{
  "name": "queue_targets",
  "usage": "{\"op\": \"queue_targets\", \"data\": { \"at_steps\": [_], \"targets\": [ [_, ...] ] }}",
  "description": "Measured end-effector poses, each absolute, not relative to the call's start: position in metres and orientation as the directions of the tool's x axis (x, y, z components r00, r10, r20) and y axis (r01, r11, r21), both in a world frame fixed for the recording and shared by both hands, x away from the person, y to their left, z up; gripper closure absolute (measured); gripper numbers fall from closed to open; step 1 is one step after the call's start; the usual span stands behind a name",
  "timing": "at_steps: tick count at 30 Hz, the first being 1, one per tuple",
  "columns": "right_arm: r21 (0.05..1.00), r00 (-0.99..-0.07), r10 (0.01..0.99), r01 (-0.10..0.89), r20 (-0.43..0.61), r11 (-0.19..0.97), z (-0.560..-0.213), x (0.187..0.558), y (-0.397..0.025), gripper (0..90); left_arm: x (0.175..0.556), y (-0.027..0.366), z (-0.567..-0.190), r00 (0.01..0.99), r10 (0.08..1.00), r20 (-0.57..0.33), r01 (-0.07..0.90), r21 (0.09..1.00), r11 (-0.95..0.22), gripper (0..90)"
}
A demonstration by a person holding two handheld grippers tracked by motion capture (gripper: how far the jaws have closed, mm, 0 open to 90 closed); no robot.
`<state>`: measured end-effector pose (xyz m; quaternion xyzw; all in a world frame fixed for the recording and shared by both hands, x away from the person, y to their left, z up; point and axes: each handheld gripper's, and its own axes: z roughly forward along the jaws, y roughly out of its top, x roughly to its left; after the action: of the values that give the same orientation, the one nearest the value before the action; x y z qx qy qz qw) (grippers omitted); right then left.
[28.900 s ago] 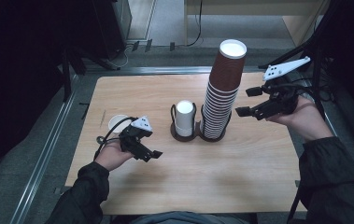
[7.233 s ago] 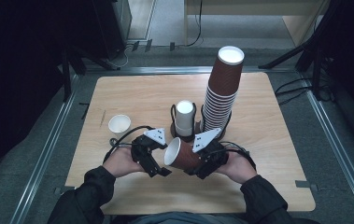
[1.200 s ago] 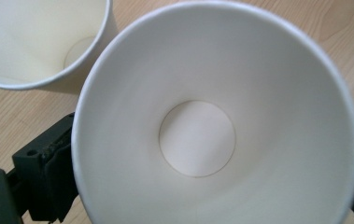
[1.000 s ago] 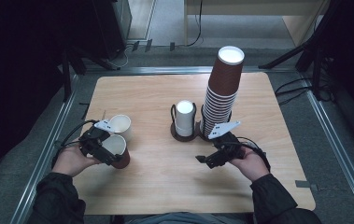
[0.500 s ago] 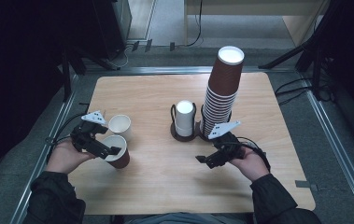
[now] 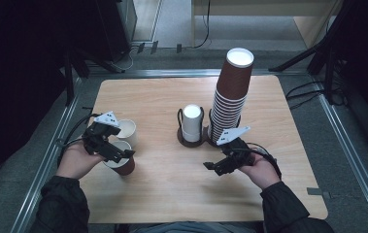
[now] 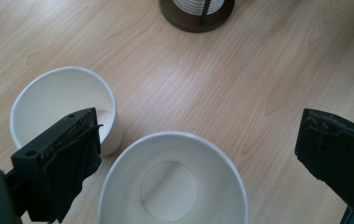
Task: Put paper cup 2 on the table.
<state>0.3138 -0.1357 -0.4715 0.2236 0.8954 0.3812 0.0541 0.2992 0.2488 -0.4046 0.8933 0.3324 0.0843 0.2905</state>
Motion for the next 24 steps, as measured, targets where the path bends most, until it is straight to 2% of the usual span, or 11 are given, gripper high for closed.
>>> {"op": "queue_targets", "data": {
  "at_steps": [8, 24],
  "targets": [
    [0.706, -0.891, 0.448, 0.364, 0.073, 0.608, -0.471, 0.312, -0.138, 15.7, 0.306, 0.222, -0.413, 0.785, 0.613, -0.084, 0.544, 0.566, -0.620, 0.5],
    [0.699, -0.885, 0.459, 0.376, 0.076, 0.608, -0.474, 0.301, -0.139, 15.7, 0.316, 0.172, -0.428, 0.822, 0.562, -0.092, 0.510, 0.556, -0.656, 0.5]
  ]
}}
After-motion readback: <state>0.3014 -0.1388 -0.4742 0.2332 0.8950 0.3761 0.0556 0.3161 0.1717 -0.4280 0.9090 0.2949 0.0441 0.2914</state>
